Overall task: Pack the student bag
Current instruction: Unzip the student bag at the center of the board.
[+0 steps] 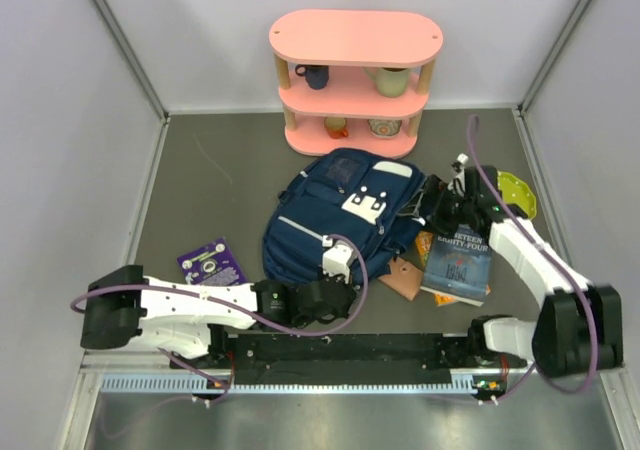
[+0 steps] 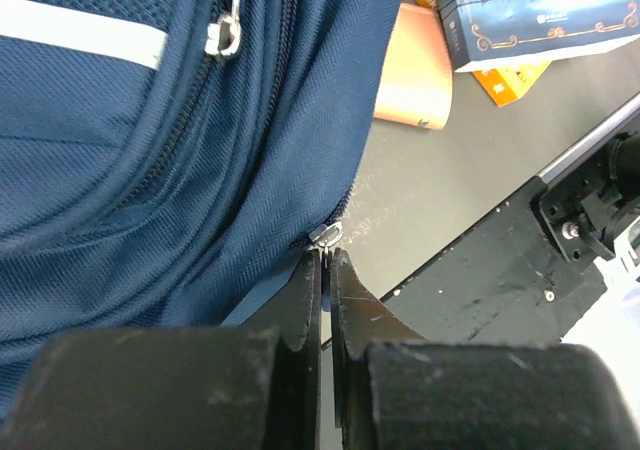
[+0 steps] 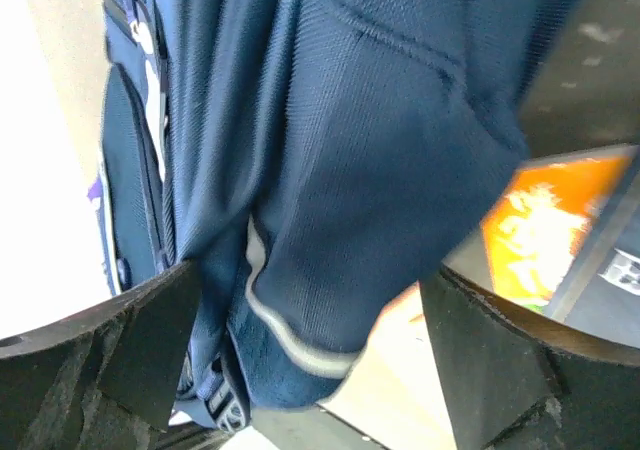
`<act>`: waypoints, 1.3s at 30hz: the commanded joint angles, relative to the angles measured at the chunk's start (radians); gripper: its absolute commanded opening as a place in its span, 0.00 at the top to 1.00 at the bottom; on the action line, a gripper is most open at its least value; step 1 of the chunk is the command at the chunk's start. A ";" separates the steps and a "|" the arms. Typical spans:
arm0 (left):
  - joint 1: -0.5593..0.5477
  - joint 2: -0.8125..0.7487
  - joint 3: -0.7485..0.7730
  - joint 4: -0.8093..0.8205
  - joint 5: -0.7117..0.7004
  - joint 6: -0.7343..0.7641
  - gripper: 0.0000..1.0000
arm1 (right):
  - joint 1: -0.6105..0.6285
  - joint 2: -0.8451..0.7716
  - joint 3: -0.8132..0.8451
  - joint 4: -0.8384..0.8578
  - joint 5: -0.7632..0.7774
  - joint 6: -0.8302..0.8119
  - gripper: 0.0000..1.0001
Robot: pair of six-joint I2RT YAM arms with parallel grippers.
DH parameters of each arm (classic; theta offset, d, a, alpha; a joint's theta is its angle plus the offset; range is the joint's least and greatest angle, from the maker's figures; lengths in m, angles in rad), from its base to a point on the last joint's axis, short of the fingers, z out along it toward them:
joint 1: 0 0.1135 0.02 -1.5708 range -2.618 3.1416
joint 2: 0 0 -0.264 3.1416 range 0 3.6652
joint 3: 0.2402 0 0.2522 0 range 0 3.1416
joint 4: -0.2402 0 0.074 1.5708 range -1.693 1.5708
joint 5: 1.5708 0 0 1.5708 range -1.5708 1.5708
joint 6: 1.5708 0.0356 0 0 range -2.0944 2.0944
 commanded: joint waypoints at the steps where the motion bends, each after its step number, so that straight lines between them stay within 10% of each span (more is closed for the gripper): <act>1: -0.006 0.035 0.040 0.077 0.013 0.010 1.00 | -0.022 -0.232 -0.041 -0.041 0.187 -0.065 0.09; 12: 0.006 0.102 0.080 0.182 0.033 0.051 1.00 | 0.106 -0.689 -0.360 -0.086 0.018 0.259 0.18; 24: 0.006 0.163 0.143 0.192 0.100 0.093 1.00 | 0.355 -0.521 -0.434 0.239 0.127 0.439 0.24; 27: 0.006 0.168 0.148 0.194 0.116 0.097 1.00 | 0.353 -0.447 -0.417 0.287 0.130 0.428 0.37; 32: 0.004 0.154 0.130 0.175 0.110 0.091 1.00 | 0.352 -0.361 -0.365 0.290 0.158 0.355 0.99; 39: 0.004 0.073 0.058 -0.008 0.027 0.024 1.00 | 0.301 -0.298 -0.206 0.120 0.285 0.127 1.00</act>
